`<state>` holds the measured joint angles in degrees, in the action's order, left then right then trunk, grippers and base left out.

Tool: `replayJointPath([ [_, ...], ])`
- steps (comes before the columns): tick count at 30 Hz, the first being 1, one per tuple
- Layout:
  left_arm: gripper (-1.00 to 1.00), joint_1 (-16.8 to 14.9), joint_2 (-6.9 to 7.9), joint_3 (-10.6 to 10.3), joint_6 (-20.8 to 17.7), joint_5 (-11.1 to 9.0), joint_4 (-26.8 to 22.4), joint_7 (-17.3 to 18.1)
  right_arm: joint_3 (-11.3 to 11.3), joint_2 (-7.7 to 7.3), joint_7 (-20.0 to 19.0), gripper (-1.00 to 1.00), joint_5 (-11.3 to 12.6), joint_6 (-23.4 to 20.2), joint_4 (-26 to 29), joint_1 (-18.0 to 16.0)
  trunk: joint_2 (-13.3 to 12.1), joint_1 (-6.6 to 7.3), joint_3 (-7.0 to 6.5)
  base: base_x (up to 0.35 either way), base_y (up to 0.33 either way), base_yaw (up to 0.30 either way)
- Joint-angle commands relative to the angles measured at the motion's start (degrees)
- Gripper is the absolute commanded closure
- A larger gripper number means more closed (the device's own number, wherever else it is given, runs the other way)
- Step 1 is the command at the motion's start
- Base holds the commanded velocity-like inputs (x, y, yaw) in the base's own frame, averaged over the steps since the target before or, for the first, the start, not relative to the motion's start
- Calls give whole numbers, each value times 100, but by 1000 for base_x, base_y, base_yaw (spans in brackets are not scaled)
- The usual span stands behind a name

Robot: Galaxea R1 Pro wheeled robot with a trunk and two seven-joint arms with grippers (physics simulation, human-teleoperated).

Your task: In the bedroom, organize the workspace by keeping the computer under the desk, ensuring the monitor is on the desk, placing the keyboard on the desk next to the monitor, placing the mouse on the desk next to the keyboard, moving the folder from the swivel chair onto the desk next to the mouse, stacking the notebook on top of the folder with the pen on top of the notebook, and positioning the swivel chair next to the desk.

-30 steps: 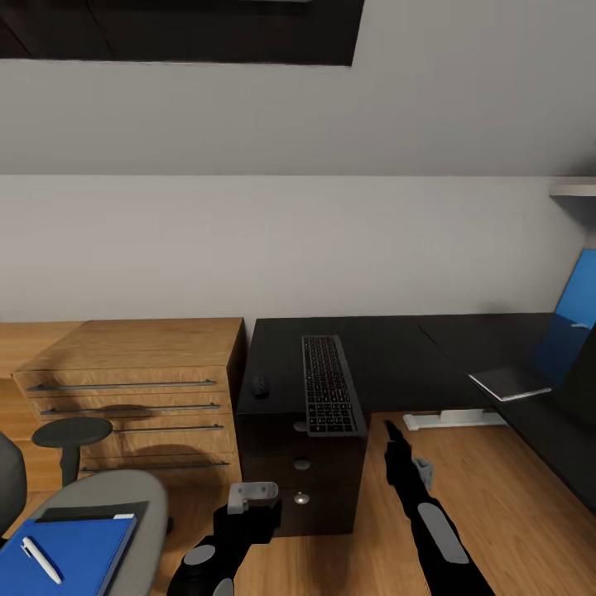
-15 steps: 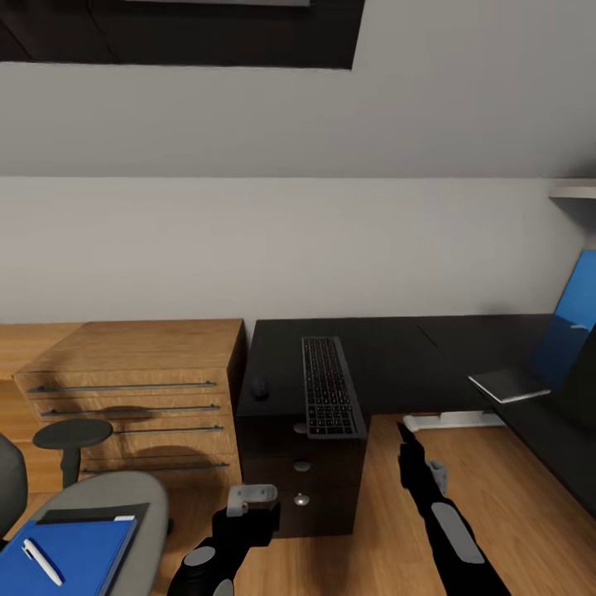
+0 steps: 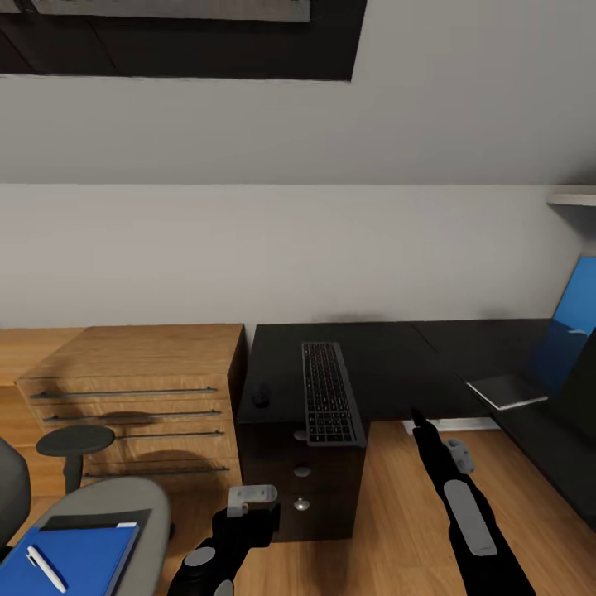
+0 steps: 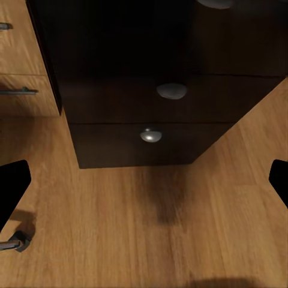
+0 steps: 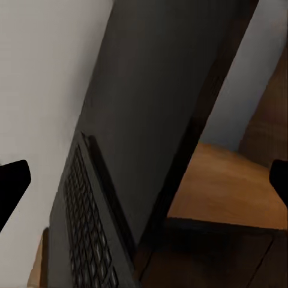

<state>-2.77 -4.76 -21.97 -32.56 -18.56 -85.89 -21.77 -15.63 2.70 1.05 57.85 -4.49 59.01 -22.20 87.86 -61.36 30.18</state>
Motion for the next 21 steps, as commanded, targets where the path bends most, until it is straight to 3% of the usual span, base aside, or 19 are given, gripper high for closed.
replayJointPath([
  [1,-100,-5,1,-8,-14,-61,-7,-55,-17,11,99,-100,-274,-48,249,79,-38,23,-12,0,0,0],
  [5,-100,-5,1,-14,-14,-60,-7,-57,1,17,219,-100,-846,-89,635,177,-199,111,-84,0,0,0],
  [6,-100,-5,1,-17,-14,-60,-7,-59,47,18,295,-100,-1146,-163,784,204,-239,133,-102,0,0,0],
  [7,-100,-5,1,-22,-14,-60,-7,-62,185,17,564,-100,-1620,-456,996,225,-279,155,-120,0,0,0],
  [10,-100,-5,1,-24,-14,-57,-7,-63,304,14,1016,-100,-1970,-941,1241,238,-399,220,-174,0,0,0],
  [11,-100,-5,1,-25,-14,-55,-7,-63,355,13,1390,-100,-2116,-1346,1431,240,-439,242,-192,0,0,0],
  [12,-100,-5,1,-25,-14,-55,-7,-63,374,11,1583,-100,-2168,-1548,1532,240,-479,264,-210,0,0,0],
  [13,-100,-5,1,-26,-14,-53,-7,-64,396,11,2070,-100,-2269,-2030,1833,241,-519,286,-228,0,0,0],
  [16,-100,-5,1,-28,-12,-48,-7,-64,405,10,2398,-100,-2353,-2275,2185,245,-640,352,-282,0,0,0],
  [21,-100,-5,1,-33,-7,-44,-15,-57,422,17,2566,-100,-2407,-2326,2415,250,-840,462,-371,0,0,0],
])
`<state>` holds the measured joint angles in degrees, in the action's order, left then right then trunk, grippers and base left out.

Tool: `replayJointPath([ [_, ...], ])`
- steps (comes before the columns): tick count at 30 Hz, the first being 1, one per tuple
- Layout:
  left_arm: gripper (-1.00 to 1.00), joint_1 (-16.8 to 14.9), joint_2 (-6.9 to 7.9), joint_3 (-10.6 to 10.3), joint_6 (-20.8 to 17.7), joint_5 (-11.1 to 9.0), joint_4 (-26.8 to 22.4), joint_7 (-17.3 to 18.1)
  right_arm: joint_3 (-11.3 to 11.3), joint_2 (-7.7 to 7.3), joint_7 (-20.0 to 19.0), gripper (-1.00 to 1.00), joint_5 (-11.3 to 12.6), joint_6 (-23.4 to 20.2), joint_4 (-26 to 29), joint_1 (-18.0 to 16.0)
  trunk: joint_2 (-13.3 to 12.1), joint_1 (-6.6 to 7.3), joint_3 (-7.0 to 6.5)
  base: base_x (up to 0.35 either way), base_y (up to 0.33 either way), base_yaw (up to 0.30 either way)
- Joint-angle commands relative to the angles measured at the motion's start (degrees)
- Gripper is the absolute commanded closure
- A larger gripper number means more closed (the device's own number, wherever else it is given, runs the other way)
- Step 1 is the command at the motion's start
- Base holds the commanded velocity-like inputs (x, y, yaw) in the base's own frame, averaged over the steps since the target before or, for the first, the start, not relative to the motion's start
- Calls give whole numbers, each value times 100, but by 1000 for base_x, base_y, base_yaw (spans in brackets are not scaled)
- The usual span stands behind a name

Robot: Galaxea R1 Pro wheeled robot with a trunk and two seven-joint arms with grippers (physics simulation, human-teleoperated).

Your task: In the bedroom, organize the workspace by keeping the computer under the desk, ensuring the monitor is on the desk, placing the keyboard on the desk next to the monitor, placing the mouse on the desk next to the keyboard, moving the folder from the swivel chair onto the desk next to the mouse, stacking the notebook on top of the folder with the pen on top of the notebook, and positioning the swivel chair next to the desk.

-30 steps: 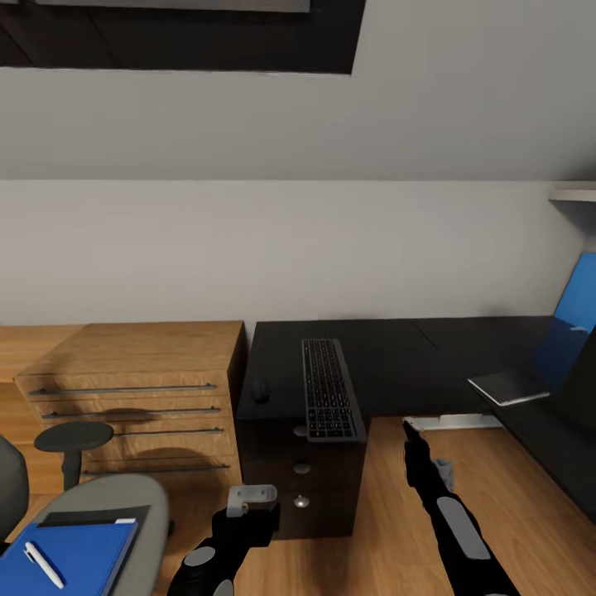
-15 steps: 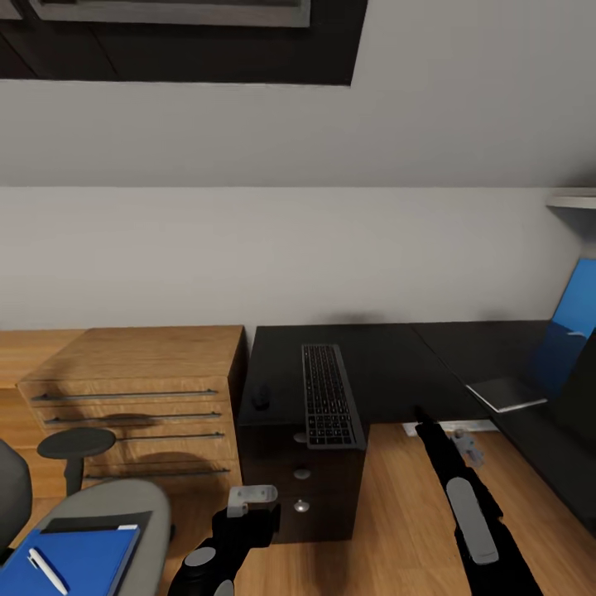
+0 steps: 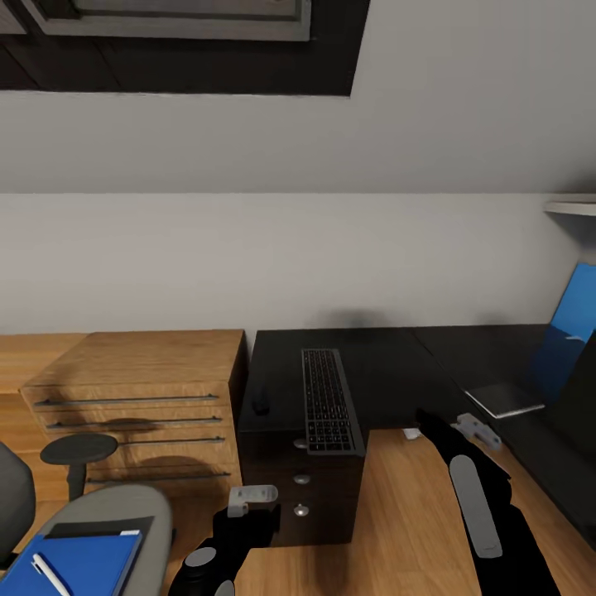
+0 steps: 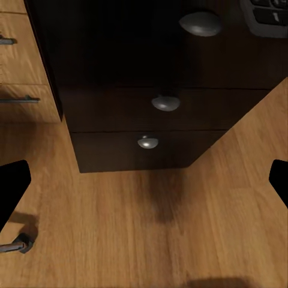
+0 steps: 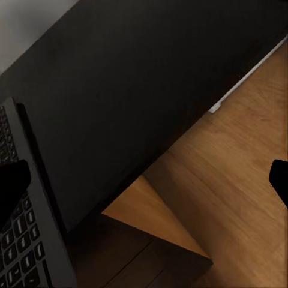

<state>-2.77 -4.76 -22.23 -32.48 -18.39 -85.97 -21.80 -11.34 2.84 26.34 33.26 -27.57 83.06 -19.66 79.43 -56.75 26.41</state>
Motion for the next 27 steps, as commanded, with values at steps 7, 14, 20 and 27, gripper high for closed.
replayJointPath([
  [7,-100,-5,1,-8,-12,-59,-16,-53,69,-8,87,-100,30,-42,99,-3,-278,154,-120,0,0,0],
  [14,-100,-5,1,-9,-5,-55,-25,-56,218,-23,87,-100,27,-43,108,-3,-559,308,-245,0,0,0],
  [20,-100,-5,1,-10,-4,-51,-33,-61,267,-5,78,-100,31,-29,107,-3,-800,440,-353,0,0,0],
  [27,-100,-5,1,-10,-4,-50,-30,-62,271,-20,87,-100,23,-29,101,-3,-1080,594,-479,0,0,0],
])
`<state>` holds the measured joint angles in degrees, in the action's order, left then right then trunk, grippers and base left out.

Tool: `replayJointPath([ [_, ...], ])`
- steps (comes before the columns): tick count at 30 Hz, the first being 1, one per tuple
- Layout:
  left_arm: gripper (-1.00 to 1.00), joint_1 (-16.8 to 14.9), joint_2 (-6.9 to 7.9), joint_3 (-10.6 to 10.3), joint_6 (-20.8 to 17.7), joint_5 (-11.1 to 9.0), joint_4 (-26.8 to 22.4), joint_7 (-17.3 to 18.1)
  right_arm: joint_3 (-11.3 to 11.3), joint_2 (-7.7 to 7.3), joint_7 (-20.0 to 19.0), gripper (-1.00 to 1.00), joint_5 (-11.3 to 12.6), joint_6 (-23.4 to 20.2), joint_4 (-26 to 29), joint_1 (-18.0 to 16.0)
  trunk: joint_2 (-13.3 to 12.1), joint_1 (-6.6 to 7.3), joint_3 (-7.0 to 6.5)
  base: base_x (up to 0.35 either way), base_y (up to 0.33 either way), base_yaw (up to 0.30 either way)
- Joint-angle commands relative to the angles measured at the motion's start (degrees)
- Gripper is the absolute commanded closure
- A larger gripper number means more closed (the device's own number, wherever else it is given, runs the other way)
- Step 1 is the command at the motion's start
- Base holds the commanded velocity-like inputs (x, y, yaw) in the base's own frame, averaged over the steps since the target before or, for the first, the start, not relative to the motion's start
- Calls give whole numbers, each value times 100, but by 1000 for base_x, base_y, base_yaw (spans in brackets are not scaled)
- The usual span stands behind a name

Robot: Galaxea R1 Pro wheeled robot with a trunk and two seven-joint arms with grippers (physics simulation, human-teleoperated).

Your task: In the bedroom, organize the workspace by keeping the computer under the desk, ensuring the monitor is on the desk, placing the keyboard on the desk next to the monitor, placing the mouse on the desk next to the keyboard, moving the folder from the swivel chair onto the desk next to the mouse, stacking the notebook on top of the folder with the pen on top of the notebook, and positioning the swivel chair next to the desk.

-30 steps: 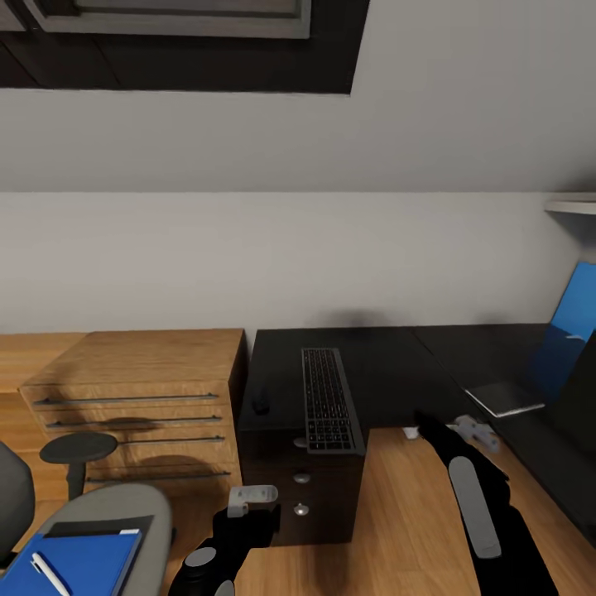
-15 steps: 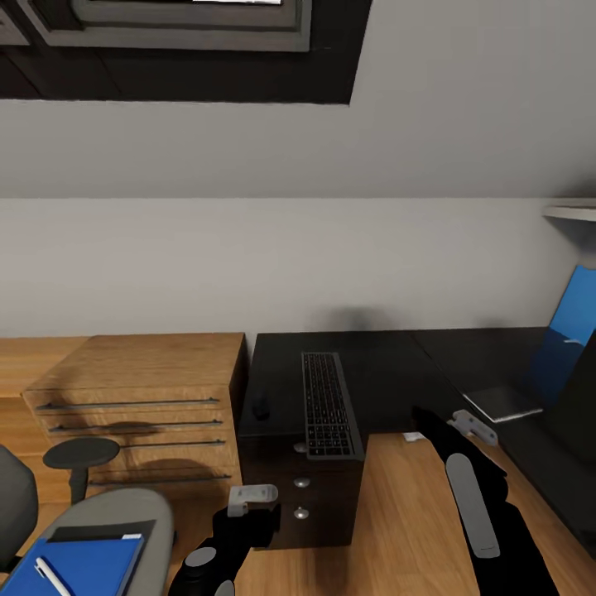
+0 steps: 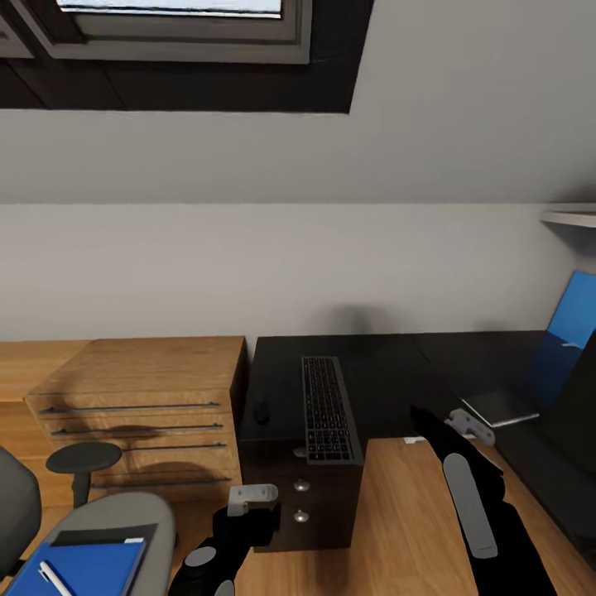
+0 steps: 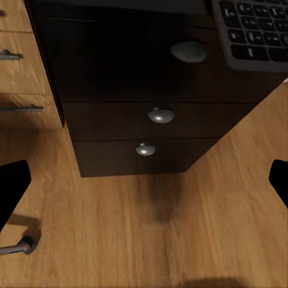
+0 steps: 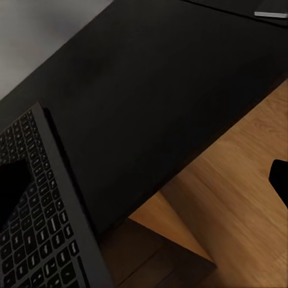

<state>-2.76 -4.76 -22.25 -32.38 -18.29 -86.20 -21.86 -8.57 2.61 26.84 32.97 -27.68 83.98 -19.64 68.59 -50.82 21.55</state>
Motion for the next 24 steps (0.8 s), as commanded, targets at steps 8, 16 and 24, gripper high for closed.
replayJointPath([
  [8,-100,-5,1,-2,-17,-66,15,-55,-12,-6,40,-100,48,-18,5,-5,-318,176,-137,0,0,0],
  [16,-100,-5,1,1,-23,-68,319,-52,-13,-14,40,-100,36,-18,2,-5,-639,352,-281,0,0,0],
  [24,-100,-5,-7,1,-23,-61,380,-53,-13,-15,37,-100,34,-18,-4,-5,-959,528,-424,0,0,0],
])
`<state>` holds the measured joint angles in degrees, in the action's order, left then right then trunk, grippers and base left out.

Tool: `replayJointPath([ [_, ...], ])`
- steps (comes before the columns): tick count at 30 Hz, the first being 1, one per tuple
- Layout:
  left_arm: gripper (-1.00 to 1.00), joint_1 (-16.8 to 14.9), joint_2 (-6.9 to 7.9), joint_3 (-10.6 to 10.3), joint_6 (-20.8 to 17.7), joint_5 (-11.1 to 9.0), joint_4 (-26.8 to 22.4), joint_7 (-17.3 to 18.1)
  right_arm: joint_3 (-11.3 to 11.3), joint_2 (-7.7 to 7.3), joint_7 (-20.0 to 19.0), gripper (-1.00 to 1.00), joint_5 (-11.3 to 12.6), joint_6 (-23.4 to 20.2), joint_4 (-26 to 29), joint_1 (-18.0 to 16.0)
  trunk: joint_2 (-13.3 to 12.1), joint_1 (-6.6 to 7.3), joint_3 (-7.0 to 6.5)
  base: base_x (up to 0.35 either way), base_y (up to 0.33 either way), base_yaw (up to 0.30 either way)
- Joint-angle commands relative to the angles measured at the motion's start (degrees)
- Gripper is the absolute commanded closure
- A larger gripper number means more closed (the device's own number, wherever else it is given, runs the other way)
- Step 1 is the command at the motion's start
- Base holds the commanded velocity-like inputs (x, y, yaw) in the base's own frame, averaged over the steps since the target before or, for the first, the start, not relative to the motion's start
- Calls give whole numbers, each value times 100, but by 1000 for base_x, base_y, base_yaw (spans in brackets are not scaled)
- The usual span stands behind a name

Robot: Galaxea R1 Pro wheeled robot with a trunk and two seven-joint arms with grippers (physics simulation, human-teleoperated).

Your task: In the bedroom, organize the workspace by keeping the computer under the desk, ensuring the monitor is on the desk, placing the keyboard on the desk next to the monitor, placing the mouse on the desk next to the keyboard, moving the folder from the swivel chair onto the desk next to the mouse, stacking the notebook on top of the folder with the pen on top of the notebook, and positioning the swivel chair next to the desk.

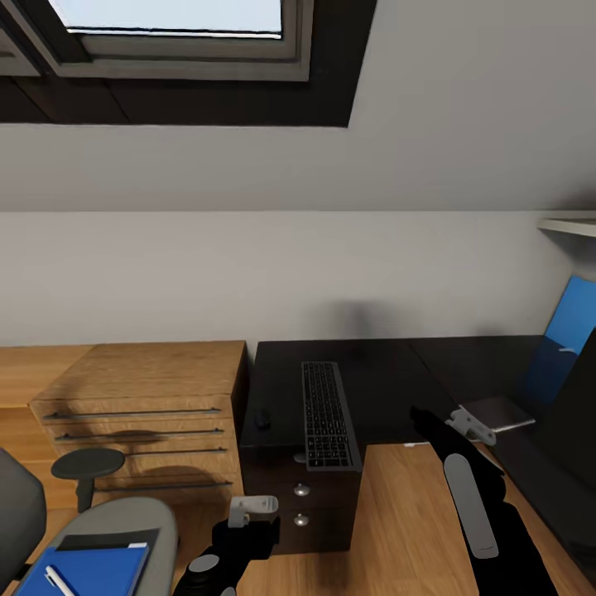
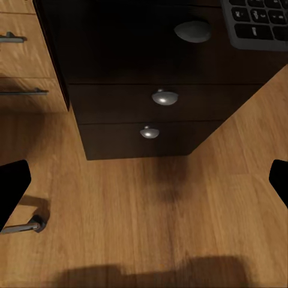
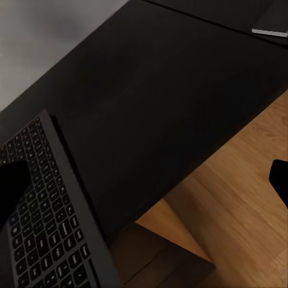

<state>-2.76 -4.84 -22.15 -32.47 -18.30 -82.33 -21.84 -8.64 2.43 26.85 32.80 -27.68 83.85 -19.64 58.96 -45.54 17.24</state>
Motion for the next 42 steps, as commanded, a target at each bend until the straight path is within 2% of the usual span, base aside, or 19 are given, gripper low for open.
replayJointPath([
  [1,-100,-5,1,-8,-14,-60,-6,-56,-6,3,37,-100,52,-18,9,-5,-36,22,-11,0,0,0],
  [14,-100,-5,8,4,-7,-71,14,-49,-13,-7,33,-100,50,-11,9,-5,-36,22,-11,1,-2,0],
  [28,-100,-5,8,0,-5,-59,11,-49,-22,-24,26,-100,44,-9,9,-5,-36,22,-11,144,-163,0],
  [42,-100,-5,1,-23,2,-43,14,-52,-16,-41,22,-100,34,-9,0,-5,-36,22,-11,42,-33,0],
])
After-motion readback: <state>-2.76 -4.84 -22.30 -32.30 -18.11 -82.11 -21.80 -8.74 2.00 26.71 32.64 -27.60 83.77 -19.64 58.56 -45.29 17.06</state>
